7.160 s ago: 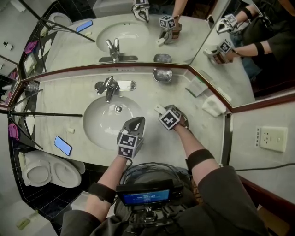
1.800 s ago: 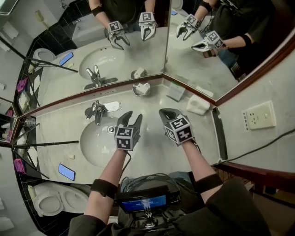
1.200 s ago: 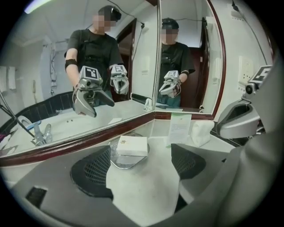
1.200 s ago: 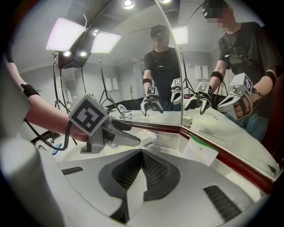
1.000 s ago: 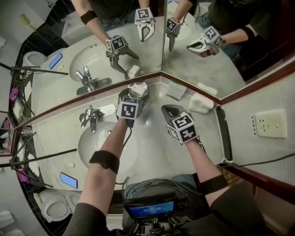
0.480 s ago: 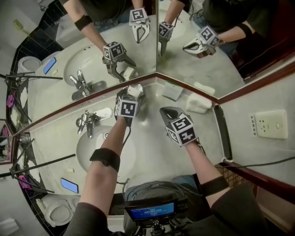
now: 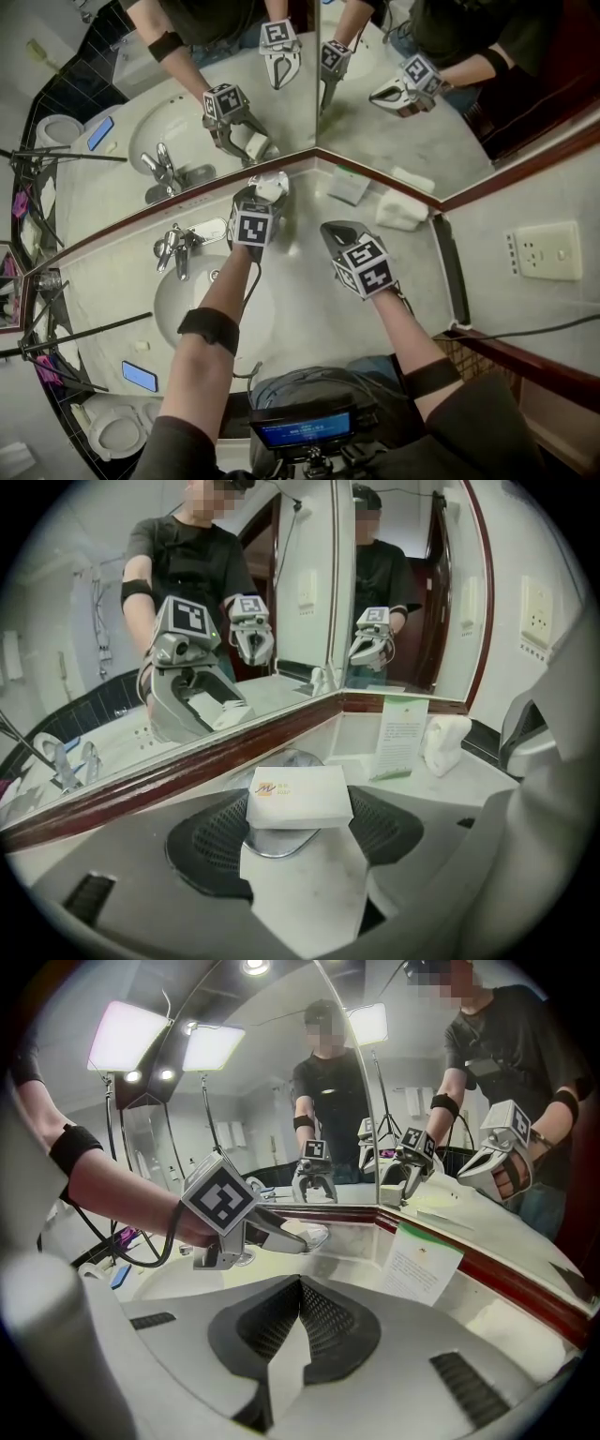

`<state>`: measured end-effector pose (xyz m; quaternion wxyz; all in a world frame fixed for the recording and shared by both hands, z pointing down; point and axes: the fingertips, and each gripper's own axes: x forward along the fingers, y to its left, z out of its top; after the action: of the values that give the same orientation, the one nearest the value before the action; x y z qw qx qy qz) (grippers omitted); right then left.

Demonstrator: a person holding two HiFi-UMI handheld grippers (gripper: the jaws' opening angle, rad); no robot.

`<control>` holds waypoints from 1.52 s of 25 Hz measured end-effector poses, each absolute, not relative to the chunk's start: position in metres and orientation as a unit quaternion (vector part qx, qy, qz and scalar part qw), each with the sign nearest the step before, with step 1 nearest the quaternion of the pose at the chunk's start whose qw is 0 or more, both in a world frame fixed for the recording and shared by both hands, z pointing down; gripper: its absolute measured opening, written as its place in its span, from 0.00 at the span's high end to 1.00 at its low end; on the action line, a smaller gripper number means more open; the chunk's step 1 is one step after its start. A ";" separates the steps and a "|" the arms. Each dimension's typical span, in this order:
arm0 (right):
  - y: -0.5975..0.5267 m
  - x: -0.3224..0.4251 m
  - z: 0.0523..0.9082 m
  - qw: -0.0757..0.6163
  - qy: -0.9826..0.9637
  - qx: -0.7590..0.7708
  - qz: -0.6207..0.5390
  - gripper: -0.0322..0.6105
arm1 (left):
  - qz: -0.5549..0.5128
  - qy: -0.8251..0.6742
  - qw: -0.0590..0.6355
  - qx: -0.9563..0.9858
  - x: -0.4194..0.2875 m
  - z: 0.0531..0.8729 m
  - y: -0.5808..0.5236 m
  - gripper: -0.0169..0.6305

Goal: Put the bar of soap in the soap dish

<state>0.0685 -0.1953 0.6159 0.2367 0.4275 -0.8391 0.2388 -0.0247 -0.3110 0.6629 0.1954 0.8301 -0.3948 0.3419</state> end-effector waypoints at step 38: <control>-0.121 -0.011 0.571 0.253 -0.898 0.328 0.146 0.92 | 0.247 -0.483 0.207 0.815 -0.098 0.585 -0.089 0.47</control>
<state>-0.0112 -0.1214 0.5713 0.2528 0.3280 -0.8984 0.1465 -0.0976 -0.0886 0.5848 0.2066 0.8146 -0.4825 0.2469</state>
